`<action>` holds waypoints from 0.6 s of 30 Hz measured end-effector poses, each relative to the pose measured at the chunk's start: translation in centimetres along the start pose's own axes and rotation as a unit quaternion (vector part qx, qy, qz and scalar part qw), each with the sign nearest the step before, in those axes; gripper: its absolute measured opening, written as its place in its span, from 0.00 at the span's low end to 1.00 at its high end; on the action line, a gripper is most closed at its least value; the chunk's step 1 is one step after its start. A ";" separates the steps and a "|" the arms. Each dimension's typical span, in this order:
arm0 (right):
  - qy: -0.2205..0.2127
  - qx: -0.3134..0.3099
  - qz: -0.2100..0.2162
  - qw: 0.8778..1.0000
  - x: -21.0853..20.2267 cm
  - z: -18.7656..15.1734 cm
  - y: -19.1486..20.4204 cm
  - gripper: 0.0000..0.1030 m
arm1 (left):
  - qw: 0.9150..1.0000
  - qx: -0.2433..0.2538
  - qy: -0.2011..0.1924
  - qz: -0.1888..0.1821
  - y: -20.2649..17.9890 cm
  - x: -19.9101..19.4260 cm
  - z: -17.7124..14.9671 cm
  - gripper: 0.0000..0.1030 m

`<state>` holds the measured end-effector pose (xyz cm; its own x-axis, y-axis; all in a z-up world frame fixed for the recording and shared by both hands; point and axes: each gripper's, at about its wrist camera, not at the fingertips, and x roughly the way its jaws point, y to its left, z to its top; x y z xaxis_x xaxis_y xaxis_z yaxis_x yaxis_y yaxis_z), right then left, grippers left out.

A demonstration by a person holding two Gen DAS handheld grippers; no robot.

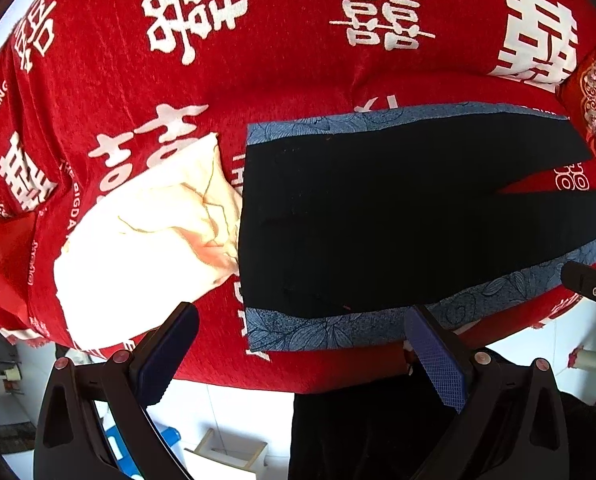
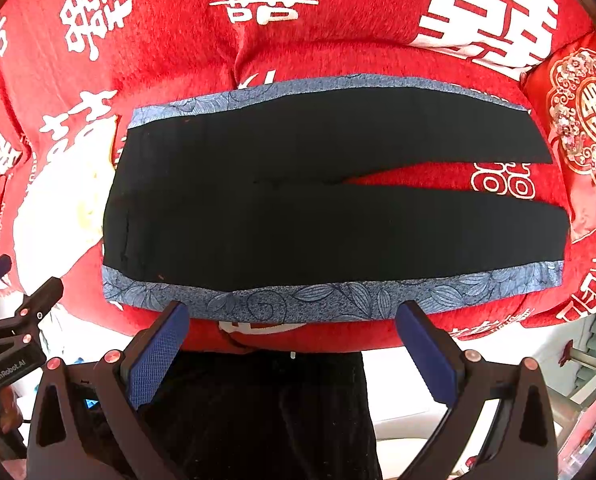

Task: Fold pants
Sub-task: 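Position both grippers open above the black trousers' waistband edge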

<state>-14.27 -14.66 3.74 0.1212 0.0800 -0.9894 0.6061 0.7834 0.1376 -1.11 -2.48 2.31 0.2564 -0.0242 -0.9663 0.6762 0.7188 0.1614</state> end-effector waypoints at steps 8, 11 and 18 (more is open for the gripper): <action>-0.003 -0.009 0.002 1.000 -0.1 0.5 -0.1 1.00 | 1.000 0.001 -0.004 0.012 -0.4 -0.3 0.3 1.00; -0.003 -0.009 0.003 1.000 0.0 0.6 -0.3 1.00 | 1.000 0.000 -0.002 0.014 -0.5 -0.2 0.5 1.00; 0.000 -0.013 0.008 1.000 0.3 1.0 -0.8 1.00 | 1.000 -0.001 0.003 0.022 -1.0 -0.2 0.9 1.00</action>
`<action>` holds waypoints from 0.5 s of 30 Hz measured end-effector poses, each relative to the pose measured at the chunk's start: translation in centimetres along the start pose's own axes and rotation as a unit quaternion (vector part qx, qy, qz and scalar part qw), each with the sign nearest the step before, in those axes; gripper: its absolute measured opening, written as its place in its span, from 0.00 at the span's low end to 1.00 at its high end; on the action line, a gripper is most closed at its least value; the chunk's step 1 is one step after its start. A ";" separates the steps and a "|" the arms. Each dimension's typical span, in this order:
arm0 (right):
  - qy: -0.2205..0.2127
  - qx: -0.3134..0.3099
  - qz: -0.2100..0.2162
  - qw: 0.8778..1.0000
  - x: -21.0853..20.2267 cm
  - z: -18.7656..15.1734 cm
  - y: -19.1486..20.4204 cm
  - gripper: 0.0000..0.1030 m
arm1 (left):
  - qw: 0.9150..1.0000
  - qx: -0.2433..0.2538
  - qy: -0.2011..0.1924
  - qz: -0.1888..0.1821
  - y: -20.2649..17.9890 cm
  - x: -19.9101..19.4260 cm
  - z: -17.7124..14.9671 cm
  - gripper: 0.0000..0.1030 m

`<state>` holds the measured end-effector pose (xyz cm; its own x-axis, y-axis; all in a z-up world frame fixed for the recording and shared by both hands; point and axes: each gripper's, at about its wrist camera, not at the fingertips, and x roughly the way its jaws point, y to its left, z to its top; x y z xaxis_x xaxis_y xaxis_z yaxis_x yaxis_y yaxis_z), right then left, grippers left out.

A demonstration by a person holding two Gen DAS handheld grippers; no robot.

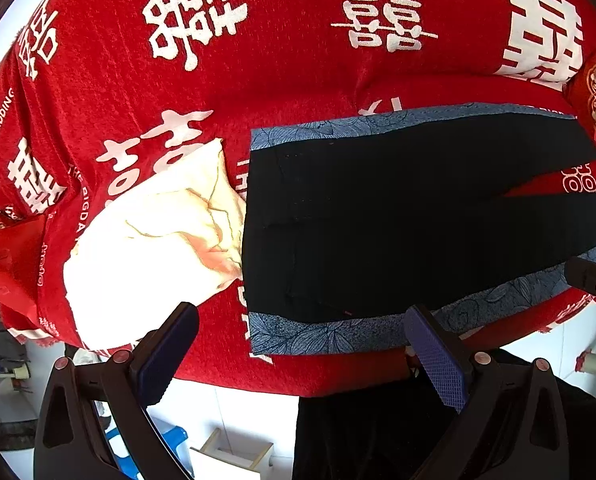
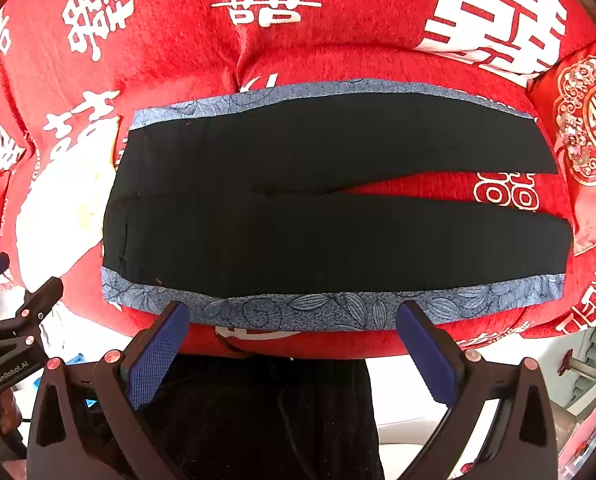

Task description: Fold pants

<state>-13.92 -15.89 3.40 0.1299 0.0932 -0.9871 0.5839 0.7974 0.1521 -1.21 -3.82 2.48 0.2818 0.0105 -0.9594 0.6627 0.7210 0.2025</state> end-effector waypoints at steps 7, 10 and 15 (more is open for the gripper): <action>-0.006 -0.018 0.003 1.000 -0.7 0.3 -1.3 1.00 | 0.999 -0.032 0.009 -0.004 -0.6 -0.6 0.6 1.00; -0.006 -0.035 0.008 0.999 -1.1 0.2 -2.1 1.00 | 0.998 -0.058 0.014 -0.012 -0.9 -1.0 0.8 1.00; 0.003 -0.051 0.030 0.998 -0.5 0.1 -3.6 1.00 | 0.995 -0.096 0.020 -0.006 -1.6 -0.9 0.4 1.00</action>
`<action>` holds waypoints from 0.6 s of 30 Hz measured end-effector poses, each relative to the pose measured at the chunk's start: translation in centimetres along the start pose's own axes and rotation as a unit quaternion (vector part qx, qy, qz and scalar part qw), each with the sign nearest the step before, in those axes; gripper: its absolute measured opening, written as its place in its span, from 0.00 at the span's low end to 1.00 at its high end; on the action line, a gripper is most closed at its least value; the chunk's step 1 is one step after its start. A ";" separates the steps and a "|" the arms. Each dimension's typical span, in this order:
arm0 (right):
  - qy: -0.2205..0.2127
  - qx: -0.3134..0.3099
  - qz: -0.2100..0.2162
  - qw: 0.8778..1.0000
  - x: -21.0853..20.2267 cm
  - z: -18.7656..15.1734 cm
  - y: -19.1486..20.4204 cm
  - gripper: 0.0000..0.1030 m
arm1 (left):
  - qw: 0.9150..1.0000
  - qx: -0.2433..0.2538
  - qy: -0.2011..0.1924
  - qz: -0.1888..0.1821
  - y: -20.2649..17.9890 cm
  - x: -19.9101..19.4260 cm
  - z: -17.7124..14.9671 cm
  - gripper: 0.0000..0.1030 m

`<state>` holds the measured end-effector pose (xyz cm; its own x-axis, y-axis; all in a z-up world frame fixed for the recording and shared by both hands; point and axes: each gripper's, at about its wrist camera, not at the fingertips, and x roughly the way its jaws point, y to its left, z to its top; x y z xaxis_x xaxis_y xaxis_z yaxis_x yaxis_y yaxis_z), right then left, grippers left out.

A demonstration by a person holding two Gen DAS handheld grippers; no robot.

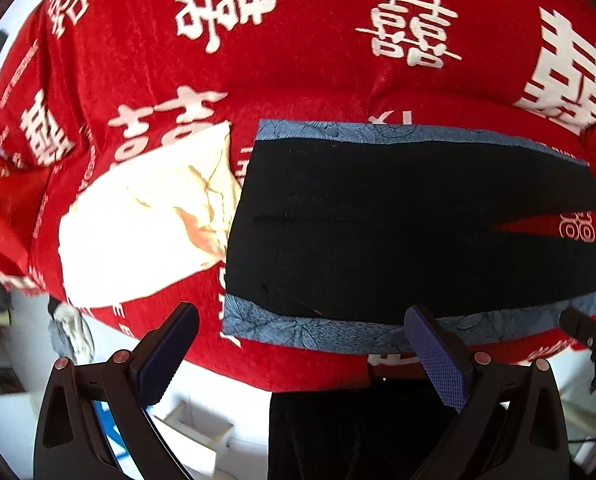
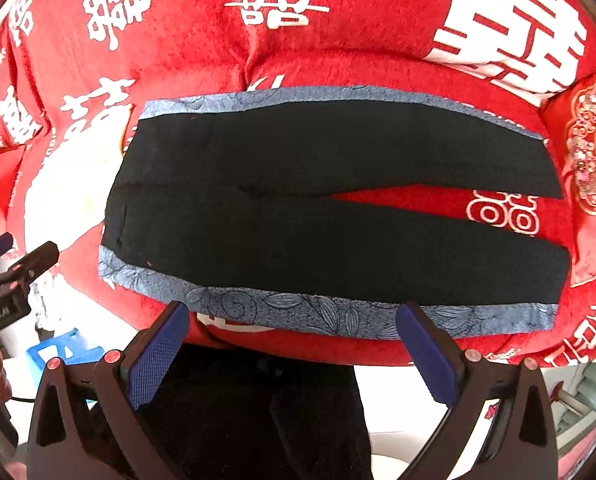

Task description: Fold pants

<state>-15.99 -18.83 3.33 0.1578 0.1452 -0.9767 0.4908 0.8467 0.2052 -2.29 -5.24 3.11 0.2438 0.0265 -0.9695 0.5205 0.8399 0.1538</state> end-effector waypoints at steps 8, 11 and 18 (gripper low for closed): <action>-0.001 0.068 0.137 0.988 3.5 -1.9 -2.0 1.00 | 0.998 -0.041 0.020 -0.042 1.6 3.8 -1.8 1.00; 0.005 0.124 0.222 0.967 6.6 -3.1 -2.6 1.00 | 0.995 -0.056 0.038 -0.074 3.2 7.8 -2.8 1.00; 0.027 0.160 0.307 0.938 14.6 -6.8 -0.8 0.77 | 0.983 -0.118 0.057 -0.127 6.9 15.3 -6.8 1.00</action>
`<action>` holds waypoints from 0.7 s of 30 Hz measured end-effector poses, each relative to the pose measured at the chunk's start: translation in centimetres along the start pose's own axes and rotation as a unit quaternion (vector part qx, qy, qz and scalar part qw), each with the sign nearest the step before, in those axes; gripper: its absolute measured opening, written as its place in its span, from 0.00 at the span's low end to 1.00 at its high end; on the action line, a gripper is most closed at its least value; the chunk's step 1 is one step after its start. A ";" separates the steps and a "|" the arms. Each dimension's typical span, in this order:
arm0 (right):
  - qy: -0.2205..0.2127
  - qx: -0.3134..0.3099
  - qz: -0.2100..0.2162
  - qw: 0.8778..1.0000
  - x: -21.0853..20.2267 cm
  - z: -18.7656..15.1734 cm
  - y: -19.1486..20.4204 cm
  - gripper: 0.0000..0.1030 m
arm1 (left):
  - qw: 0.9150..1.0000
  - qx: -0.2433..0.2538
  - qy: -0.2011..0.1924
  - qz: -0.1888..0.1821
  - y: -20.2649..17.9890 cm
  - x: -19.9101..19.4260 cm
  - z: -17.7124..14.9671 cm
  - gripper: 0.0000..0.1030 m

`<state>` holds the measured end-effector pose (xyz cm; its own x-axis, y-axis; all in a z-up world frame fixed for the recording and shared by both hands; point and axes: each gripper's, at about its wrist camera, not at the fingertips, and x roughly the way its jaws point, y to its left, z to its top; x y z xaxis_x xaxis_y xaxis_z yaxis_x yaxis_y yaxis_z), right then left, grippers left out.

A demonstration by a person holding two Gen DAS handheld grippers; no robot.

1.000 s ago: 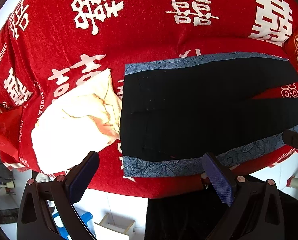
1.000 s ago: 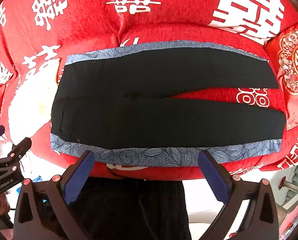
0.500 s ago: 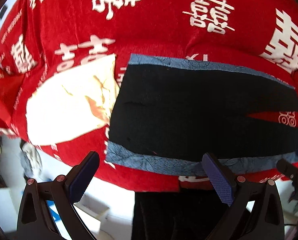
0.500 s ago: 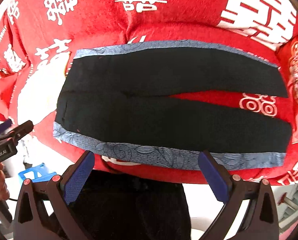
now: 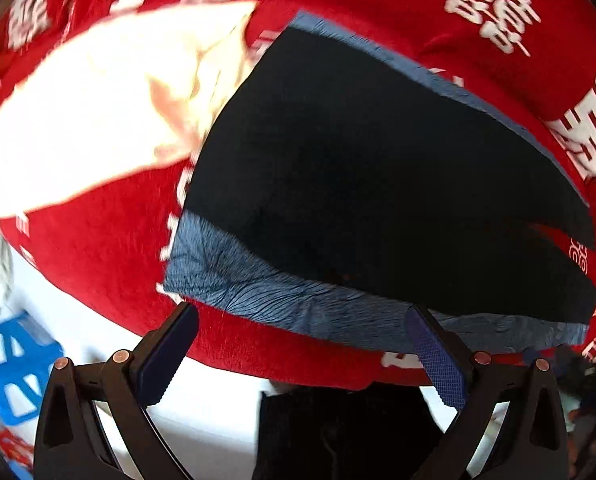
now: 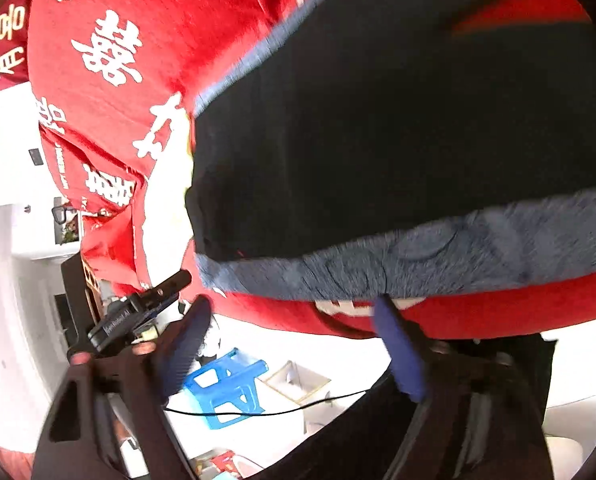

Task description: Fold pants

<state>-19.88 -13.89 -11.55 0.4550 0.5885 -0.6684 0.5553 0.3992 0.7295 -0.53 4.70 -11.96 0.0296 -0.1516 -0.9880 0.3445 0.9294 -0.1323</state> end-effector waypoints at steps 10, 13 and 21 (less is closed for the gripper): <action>-0.004 0.043 0.072 0.996 4.5 -2.0 -6.6 0.76 | 0.995 -0.075 0.008 -0.072 5.0 5.7 -2.4 1.00; -0.024 0.057 0.098 0.993 4.2 -1.7 -8.1 0.76 | 0.992 -0.076 0.001 -0.100 4.6 6.1 -2.2 1.00; -0.052 0.068 0.160 0.983 4.2 -1.8 -9.4 0.76 | 0.994 -0.054 -0.011 -0.099 2.2 6.9 -1.5 1.00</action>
<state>-24.45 -13.89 -20.99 0.6867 0.5901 -0.4244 0.4572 0.1033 0.8834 -0.95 6.20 -19.20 -0.0071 -0.3420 -0.9397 0.2438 0.9107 -0.3334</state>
